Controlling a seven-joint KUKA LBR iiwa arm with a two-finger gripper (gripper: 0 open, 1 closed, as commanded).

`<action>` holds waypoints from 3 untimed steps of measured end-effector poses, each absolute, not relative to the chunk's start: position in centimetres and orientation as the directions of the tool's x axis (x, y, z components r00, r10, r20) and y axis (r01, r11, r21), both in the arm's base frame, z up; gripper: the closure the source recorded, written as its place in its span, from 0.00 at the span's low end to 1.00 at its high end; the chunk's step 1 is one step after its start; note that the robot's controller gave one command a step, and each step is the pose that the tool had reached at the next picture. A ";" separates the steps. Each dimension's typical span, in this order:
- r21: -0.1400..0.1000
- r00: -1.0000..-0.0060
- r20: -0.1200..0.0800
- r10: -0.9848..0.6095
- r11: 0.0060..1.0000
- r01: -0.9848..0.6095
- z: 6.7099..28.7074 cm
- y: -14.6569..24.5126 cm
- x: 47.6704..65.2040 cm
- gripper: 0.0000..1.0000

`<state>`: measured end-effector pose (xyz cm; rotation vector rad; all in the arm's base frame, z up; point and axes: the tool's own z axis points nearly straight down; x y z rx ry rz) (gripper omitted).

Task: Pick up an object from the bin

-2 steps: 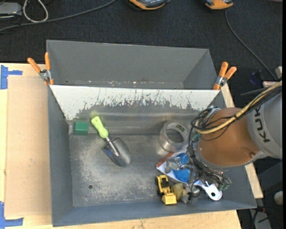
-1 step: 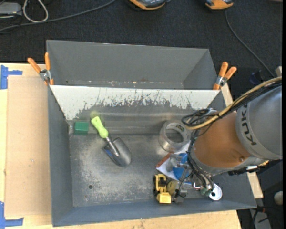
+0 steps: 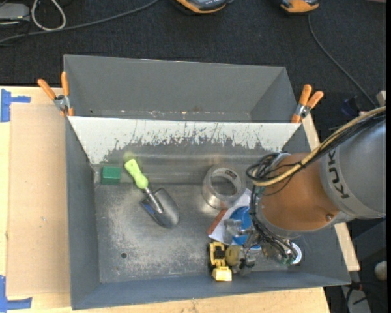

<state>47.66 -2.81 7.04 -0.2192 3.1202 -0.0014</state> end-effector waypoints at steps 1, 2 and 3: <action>-0.002 -0.990 -0.014 -0.140 0.990 -0.140 7.0 -2.8 47.7 1.00; -0.002 -0.990 -0.012 -0.140 0.990 -0.140 7.4 -2.8 47.6 1.00; -0.001 -0.990 -0.008 -0.141 0.990 -0.141 12.3 -2.8 47.5 1.00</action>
Offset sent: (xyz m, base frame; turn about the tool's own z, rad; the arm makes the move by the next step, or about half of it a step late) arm 0.0002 0.0000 0.0049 0.0000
